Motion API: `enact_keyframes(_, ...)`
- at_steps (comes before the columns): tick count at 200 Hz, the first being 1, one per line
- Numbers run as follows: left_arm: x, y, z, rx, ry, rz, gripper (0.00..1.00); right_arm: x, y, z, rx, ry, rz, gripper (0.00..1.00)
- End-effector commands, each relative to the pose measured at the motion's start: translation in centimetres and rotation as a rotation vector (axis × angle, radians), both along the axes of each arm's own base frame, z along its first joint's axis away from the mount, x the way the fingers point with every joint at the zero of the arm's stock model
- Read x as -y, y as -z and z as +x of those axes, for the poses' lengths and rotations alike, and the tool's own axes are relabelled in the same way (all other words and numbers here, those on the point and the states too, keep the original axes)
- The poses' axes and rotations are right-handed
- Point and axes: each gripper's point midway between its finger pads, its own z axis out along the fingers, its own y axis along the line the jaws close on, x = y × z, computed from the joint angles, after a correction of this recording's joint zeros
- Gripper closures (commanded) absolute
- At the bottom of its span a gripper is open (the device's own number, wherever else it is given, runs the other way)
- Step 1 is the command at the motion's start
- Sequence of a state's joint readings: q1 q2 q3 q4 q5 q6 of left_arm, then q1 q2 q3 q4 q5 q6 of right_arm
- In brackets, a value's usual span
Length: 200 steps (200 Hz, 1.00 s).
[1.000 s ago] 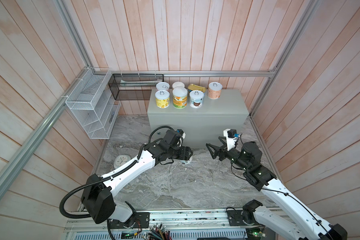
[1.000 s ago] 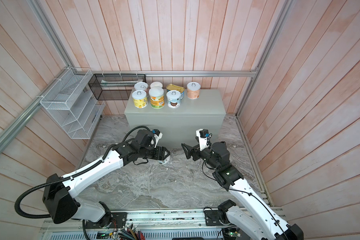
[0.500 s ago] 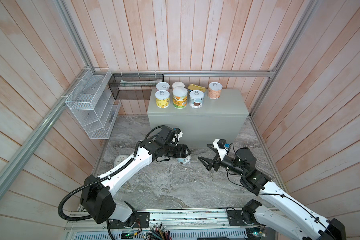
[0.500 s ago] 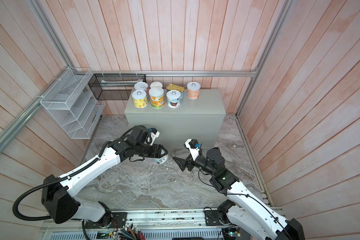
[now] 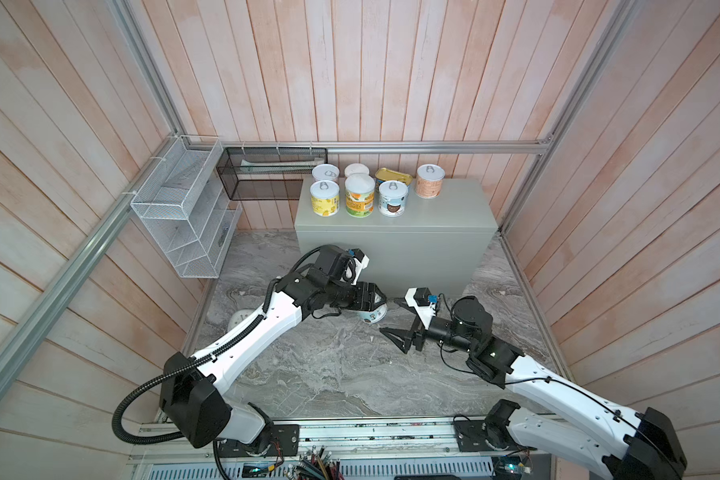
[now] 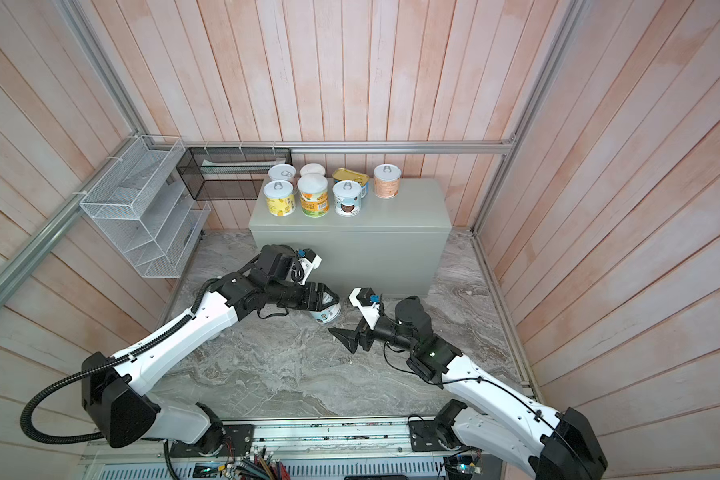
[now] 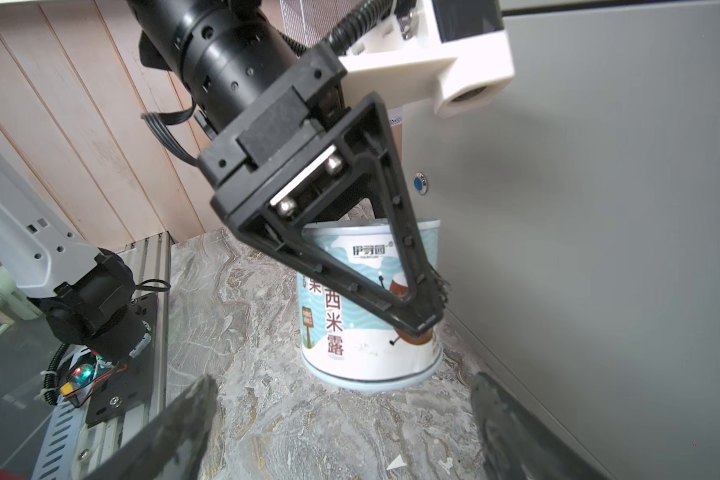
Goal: Place and organize the canned foods onto the counter
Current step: 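Close the right gripper on the pale-blue can held by the left gripper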
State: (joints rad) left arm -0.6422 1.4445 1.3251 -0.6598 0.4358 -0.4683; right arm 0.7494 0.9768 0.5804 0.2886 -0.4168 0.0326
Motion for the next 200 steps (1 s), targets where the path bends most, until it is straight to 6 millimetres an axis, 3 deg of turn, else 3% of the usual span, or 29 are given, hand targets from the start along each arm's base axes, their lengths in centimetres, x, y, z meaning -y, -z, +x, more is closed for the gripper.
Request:
enact_keyframes(1,0.5,-4.0,-0.4,0.076,0.031,-0.104,0.4,-0.8,-2.4,0.4,0.067,-0.003,0.05,0.09)
enact_keyframes(200,0.9,-2.6,-1.8,0.021,0.046,-0.16,0.4,-4.0,-2.8,3.0,0.064,0.0,0.089,0.12)
